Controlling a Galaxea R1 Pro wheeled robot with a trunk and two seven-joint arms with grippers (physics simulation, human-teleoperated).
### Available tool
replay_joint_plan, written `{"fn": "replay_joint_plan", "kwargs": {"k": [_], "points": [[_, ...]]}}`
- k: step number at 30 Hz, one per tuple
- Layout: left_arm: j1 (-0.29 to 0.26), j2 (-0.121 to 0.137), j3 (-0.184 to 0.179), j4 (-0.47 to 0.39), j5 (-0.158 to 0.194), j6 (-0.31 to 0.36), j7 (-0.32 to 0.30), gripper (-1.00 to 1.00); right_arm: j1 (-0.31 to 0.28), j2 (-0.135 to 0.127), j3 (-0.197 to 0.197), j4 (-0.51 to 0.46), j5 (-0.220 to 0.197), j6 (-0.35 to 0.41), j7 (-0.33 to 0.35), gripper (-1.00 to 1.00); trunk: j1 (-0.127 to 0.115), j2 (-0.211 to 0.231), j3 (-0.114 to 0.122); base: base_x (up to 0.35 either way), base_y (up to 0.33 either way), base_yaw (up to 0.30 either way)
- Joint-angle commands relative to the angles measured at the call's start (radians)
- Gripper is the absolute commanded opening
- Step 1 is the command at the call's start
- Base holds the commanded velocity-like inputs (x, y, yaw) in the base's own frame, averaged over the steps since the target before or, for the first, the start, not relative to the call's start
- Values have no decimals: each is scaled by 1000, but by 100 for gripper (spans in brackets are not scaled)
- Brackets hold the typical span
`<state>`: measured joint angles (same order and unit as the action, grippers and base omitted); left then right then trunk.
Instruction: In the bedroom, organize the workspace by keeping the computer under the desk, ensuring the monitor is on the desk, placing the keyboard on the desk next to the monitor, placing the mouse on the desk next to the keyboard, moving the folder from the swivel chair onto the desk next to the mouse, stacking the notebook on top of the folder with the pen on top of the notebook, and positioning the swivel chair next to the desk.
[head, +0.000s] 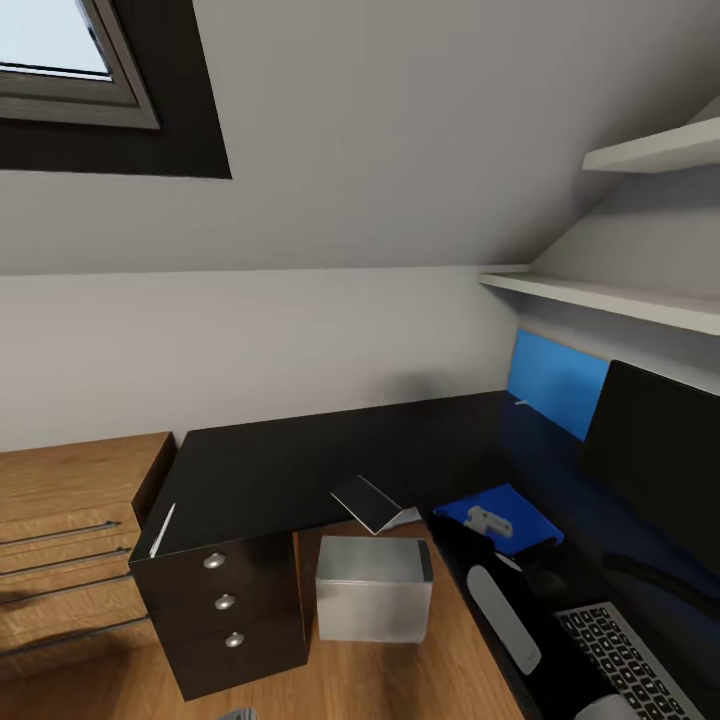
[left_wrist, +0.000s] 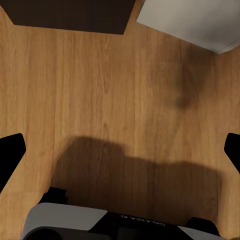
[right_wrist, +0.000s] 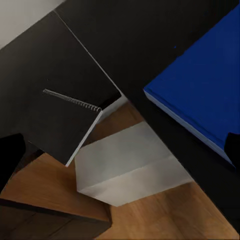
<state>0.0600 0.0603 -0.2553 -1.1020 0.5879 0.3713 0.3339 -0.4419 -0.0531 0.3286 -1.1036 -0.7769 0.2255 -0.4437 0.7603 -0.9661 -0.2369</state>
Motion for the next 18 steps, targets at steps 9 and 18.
{"fn": "replay_joint_plan", "kwargs": {"k": [9,18], "points": [[0,1,2,-2,9,0,10,100,25,-1,8,-108,-18,33,-36,100,0,-1,-1,0,0,1],[0,3,4,-2,8,-1,10,100,38,2,31,-127,-37,28,-38,100,0,-1,-1,0,0,197]]}}
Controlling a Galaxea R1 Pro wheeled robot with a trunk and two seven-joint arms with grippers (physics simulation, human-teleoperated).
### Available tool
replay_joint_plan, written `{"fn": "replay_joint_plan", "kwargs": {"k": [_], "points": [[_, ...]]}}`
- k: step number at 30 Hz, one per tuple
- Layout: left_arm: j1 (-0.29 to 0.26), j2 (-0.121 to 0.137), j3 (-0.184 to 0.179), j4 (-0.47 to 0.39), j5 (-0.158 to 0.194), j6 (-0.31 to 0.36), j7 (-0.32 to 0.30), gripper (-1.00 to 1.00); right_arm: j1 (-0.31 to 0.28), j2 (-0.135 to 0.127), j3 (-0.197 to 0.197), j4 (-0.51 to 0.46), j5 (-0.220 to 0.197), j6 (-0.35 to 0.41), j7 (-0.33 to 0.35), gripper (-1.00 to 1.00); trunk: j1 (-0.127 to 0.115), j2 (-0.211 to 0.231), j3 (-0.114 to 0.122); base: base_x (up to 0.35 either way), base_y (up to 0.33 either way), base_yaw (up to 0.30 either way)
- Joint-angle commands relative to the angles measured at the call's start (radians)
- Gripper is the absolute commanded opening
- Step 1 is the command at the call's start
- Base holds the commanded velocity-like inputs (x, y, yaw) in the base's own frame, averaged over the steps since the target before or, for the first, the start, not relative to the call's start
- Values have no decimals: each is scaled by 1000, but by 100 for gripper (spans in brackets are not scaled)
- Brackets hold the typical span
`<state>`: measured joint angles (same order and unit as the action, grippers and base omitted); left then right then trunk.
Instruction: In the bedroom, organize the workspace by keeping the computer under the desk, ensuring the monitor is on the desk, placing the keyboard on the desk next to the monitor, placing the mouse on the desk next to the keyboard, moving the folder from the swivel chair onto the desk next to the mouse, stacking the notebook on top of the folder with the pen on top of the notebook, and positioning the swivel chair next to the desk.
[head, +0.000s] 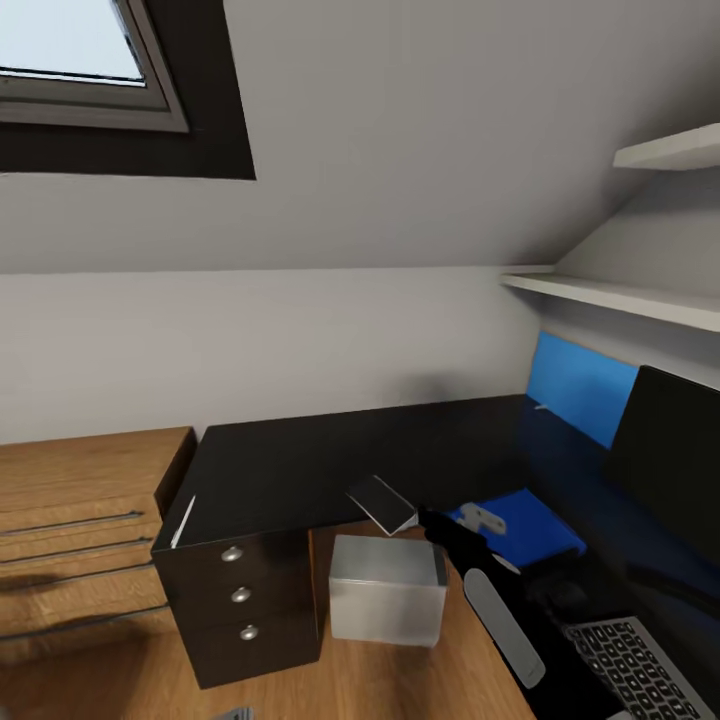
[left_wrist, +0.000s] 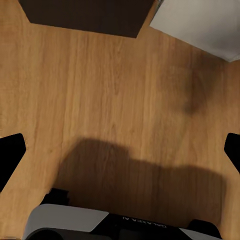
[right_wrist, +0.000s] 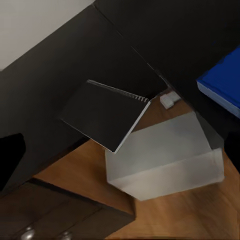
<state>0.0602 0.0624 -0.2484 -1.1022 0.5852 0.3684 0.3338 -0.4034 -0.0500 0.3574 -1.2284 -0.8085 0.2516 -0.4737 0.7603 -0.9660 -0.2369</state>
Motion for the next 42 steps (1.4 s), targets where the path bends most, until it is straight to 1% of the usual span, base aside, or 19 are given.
{"fn": "replay_joint_plan", "kwargs": {"k": [1,9,12,13,16,20,23,25,27,28,29,30,31,32,33,35,38,41,42], "points": [[0,1,-3,-2,10,2,10,100,-1,-1,4,-2,-6,2,-8,100,0,-1,-1,0,0,265],[0,3,-2,-2,11,1,10,100,0,0,29,2,-7,2,-7,100,0,-1,-1,0,0,275],[0,3,-2,-2,11,1,11,100,0,6,50,4,-6,1,-7,100,0,-1,-1,0,0,279],[0,4,-2,-3,11,1,11,100,0,10,63,5,-5,1,-7,100,0,-1,-1,0,0,279],[0,5,1,-3,12,1,11,100,0,15,80,15,-5,0,-7,100,0,-1,-1,0,0,279],[0,4,37,-4,11,0,6,100,1,15,90,42,-5,0,-3,100,0,-1,-2,0,0,139],[0,4,56,-4,10,0,5,100,9,16,93,60,-4,-3,-2,100,0,-1,-2,0,0,45],[0,4,61,-5,10,0,4,100,17,17,95,76,-3,-14,-1,100,0,-1,-2,0,0,22],[0,4,66,-7,10,0,4,100,28,19,106,103,-2,-45,0,100,0,-1,-2,0,0,11],[0,3,67,-8,10,-1,4,100,30,19,113,110,-2,-58,0,100,0,-1,-2,0,0,8],[0,3,68,-10,10,-1,4,100,34,19,136,121,-2,-85,0,100,0,-1,-2,0,0,5],[0,3,69,-11,10,-1,4,100,36,18,150,126,-2,-99,0,100,0,-1,-2,0,0,4],[0,2,69,-13,10,-1,4,100,38,17,180,134,-2,-125,0,100,0,-1,-2,0,0,3],[0,2,69,-14,10,-2,4,100,40,16,195,139,-2,-138,0,100,0,-1,-2,0,0,2],[0,2,70,-15,10,-2,4,100,44,15,220,152,-2,-162,0,100,0,-1,-2,0,0,1],[0,2,70,-21,10,-2,4,100,52,13,247,186,-1,-195,0,100,4,-8,-5,0,0,1],[0,2,72,-38,10,-2,5,100,58,12,266,237,1,-226,2,100,16,-29,-14,0,0,0],[0,2,73,-45,10,-2,5,100,60,7,270,253,3,-233,10,100,27,-50,-24,0,0,0],[0,2,73,-49,10,-2,5,100,62,-21,275,267,3,-238,43,100,31,-57,-27,0,0,0]]}}
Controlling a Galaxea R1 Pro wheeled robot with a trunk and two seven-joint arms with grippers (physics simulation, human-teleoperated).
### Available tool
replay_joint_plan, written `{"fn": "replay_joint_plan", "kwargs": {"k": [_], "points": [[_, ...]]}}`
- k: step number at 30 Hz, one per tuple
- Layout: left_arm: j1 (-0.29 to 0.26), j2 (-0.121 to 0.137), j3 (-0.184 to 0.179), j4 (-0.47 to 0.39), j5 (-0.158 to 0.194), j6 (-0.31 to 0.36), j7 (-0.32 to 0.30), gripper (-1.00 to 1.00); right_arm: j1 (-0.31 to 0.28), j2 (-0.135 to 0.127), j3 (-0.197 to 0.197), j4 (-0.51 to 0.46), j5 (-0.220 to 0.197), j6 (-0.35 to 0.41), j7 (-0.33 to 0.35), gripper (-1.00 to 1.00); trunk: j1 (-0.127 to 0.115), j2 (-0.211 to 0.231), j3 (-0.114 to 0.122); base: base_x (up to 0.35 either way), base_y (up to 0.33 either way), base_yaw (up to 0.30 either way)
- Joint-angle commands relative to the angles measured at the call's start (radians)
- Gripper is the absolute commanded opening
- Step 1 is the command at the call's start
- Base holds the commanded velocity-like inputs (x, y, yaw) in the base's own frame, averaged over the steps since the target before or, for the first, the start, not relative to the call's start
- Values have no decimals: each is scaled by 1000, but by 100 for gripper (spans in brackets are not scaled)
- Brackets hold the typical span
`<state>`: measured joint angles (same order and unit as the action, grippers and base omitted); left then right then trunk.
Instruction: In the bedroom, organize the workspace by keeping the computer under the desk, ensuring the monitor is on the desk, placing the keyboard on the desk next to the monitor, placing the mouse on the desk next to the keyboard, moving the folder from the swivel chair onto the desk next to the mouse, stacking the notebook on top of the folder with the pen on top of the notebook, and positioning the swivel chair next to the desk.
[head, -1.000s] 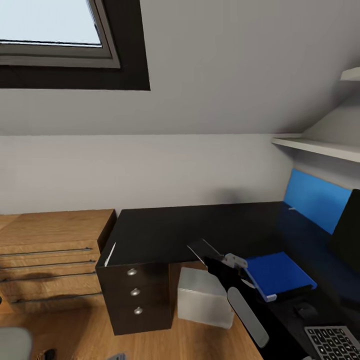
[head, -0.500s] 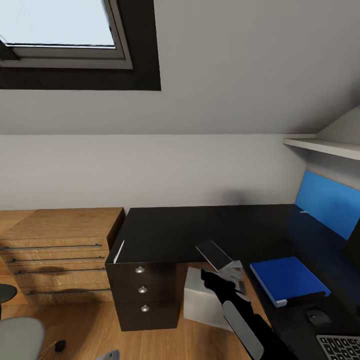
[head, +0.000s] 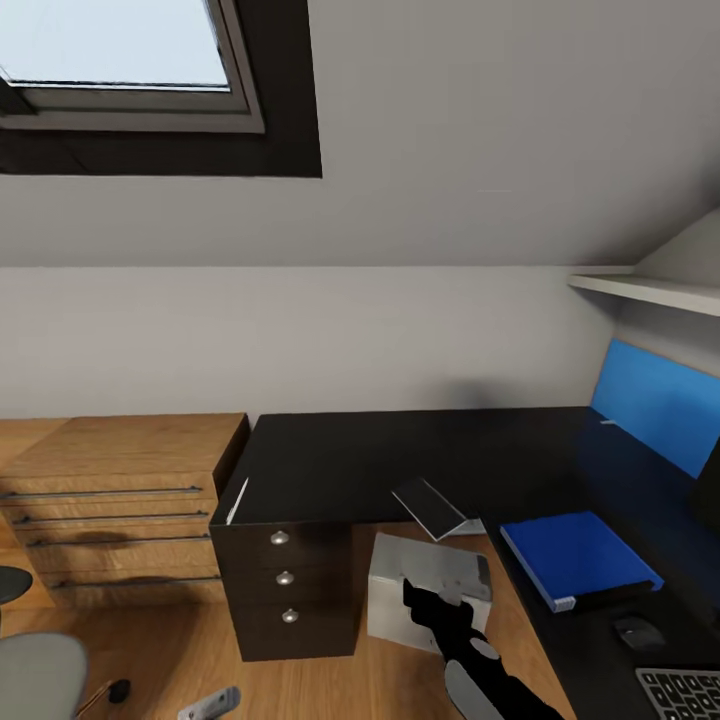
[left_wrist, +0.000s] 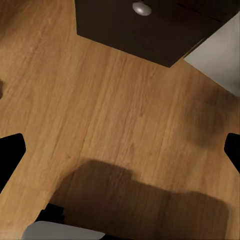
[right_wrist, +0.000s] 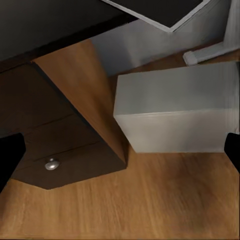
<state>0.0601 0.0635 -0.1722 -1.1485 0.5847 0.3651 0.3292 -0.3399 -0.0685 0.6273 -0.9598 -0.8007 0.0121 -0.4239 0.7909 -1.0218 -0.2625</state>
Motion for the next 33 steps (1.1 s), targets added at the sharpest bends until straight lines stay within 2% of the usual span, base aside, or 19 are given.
{"fn": "replay_joint_plan", "kwargs": {"k": [1,4,6,7,8,9,15,33], "points": [[0,1,-3,-3,10,2,10,100,0,-11,6,2,-5,0,7,100,4,-8,-4,0,0,0],[0,2,-3,-4,10,2,10,100,1,-34,9,24,-6,-2,72,100,16,-29,-14,0,0,0],[0,2,-3,-4,10,2,10,100,2,-39,10,39,-6,-2,104,100,23,-43,-20,0,0,0],[0,2,-3,-5,10,2,10,100,2,-43,11,55,-6,-2,132,100,27,-50,-23,0,0,0],[0,1,-3,-4,8,2,13,100,2,-44,15,112,-4,-40,188,100,31,-57,-26,0,0,0],[0,0,-5,1,6,-52,14,100,2,-43,23,137,-5,-63,195,100,35,-64,-29,0,0,0],[0,-1,-6,2,7,-80,13,100,2,-39,27,150,-5,-73,195,100,58,-106,-48,0,0,0],[0,-2,-6,3,6,-84,13,100,2,-40,28,152,-7,-76,203,100,127,-232,-105,0,0,0]]}}
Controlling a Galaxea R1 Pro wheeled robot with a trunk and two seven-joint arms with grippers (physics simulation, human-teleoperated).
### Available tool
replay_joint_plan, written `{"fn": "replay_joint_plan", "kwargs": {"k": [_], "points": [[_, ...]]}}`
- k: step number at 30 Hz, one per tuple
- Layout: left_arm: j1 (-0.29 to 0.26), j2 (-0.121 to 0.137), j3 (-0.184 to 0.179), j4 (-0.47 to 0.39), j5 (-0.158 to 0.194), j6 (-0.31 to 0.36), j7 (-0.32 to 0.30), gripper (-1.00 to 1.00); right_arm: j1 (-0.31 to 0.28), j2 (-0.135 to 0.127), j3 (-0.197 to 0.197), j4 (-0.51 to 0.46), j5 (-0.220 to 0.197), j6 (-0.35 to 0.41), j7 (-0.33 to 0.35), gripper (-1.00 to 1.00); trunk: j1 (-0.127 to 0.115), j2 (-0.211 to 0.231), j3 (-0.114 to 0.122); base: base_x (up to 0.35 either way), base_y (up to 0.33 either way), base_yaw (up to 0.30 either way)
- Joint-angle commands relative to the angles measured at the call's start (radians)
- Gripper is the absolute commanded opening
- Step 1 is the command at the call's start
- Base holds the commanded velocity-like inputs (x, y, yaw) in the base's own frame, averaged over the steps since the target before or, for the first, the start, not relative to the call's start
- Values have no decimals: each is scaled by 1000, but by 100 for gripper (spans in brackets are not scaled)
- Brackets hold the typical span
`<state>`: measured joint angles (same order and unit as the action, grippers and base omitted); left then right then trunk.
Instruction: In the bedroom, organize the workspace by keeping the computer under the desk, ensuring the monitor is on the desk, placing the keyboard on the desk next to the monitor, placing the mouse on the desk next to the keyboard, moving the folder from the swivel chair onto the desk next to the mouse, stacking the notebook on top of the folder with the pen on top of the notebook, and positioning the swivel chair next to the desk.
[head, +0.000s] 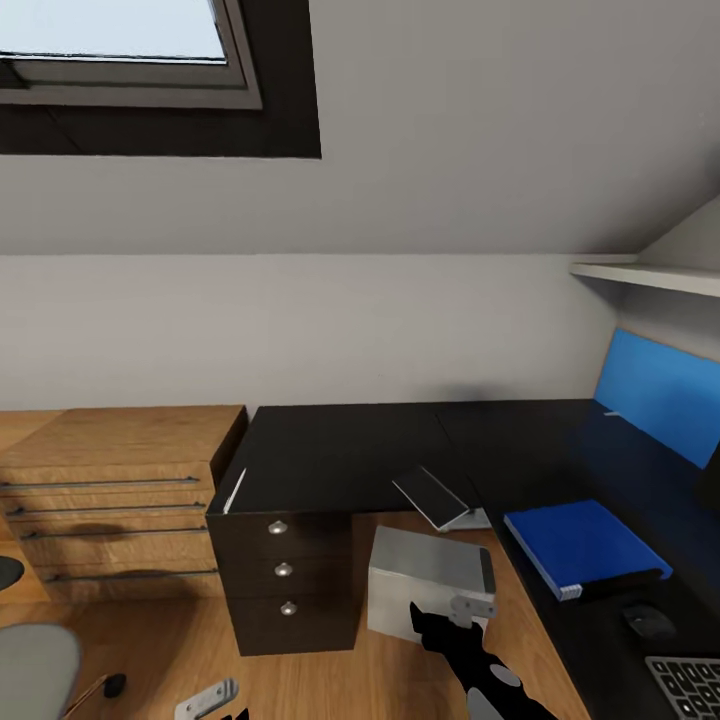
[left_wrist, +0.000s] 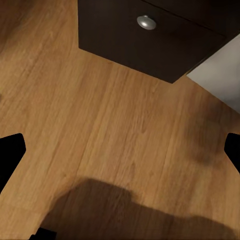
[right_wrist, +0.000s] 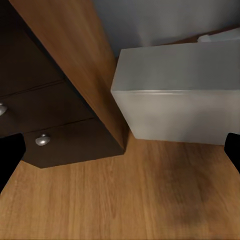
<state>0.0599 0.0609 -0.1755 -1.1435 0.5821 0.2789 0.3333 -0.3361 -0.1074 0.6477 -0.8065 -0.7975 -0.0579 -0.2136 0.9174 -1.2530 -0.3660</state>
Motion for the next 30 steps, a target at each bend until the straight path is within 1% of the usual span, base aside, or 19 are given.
{"fn": "replay_joint_plan", "kwargs": {"k": [1,4,6,8,10,12,13,14,15,16,19,22,24,25,28,29,30], "points": [[0,1,-2,-2,7,2,9,100,-1,1,11,-2,-12,-20,-7,100,4,-8,-4,0,0,0],[0,1,-2,-2,7,2,9,100,-1,1,11,-2,-12,-24,-7,100,16,-29,-14,0,0,0],[0,0,-3,-2,6,2,9,100,-1,2,12,8,-8,-114,-7,100,23,-43,-20,0,0,0],[0,0,-4,-2,6,2,9,100,-1,2,11,24,-9,-138,-7,100,31,-57,-26,0,0,0],[0,0,-5,-2,6,2,9,100,-1,6,14,37,-8,-145,-7,100,39,-71,-32,0,0,0],[0,0,-7,-2,6,2,9,100,-1,25,20,67,-7,-148,-8,100,46,-85,-39,0,0,0],[0,0,-7,-2,5,2,9,100,-1,46,20,99,-6,-152,-8,100,50,-92,-42,0,0,0],[0,0,-7,-2,5,2,9,100,-1,57,20,118,-5,-154,-8,100,54,-99,-45,0,0,0],[0,0,-7,-2,5,2,9,100,-1,77,18,155,-4,-163,-9,100,58,-106,-48,0,0,0],[0,0,-7,-2,5,2,9,100,-1,91,15,188,-5,-178,-10,100,62,-113,-51,0,0,0],[0,0,-9,-2,5,2,9,100,-2,107,8,224,-9,-217,-12,100,73,-134,-61,0,0,0],[0,-1,-11,-2,5,2,9,100,-3,115,-11,234,-12,-239,-12,100,85,-155,-70,0,0,0],[0,-1,-11,-2,6,2,9,100,-4,124,-35,224,-13,-247,-11,100,92,-169,-76,0,0,0],[0,-1,-11,-2,6,2,9,100,-4,133,-57,211,-13,-250,-11,100,96,-176,-79,0,0,0],[0,0,-11,-2,7,2,9,100,-5,140,-103,180,-14,-250,-9,100,108,-197,-89,0,0,0],[0,0,-11,-2,7,2,9,100,-5,142,-142,155,-16,-248,-6,100,111,-204,-92,0,0,0],[0,0,-11,-2,7,2,9,100,-6,143,-163,142,-18,-245,-2,100,115,-211,-95,0,0,0]]}}
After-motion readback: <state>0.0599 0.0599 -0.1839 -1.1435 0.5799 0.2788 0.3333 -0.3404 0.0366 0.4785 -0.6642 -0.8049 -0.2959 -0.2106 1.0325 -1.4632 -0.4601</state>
